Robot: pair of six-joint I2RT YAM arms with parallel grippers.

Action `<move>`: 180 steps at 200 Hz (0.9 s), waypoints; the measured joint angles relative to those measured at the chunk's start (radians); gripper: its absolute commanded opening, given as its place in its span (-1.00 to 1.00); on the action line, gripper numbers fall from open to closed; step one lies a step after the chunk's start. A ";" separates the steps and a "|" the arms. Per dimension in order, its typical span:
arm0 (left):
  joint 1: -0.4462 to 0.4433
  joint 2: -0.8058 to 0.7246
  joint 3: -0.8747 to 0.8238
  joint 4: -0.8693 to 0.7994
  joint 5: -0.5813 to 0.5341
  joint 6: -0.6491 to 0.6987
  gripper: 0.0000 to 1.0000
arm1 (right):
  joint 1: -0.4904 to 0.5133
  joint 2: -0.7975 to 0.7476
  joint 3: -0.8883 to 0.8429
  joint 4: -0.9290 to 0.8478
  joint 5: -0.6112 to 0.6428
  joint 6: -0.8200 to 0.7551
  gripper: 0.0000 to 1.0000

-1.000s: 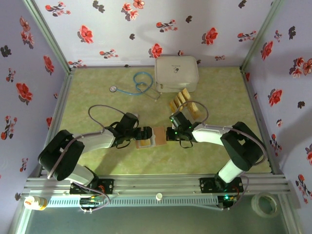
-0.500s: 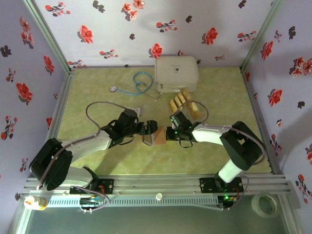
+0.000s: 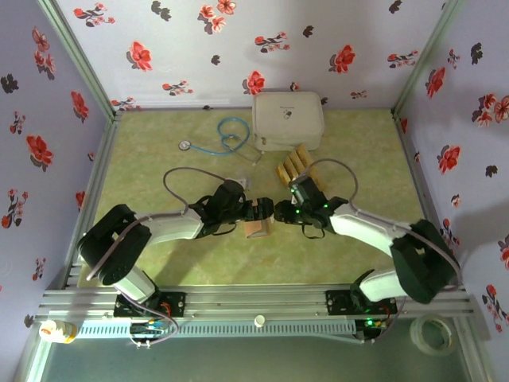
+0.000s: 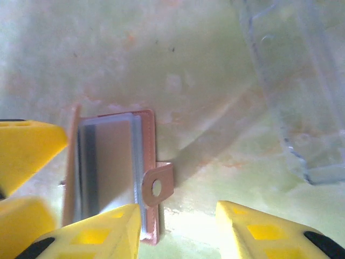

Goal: Put the credit cards into the card holder
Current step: Close the card holder at the center of the table.

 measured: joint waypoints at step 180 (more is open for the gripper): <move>-0.026 0.091 0.189 -0.313 -0.134 -0.036 0.99 | -0.002 -0.175 -0.071 -0.077 -0.112 0.095 -0.49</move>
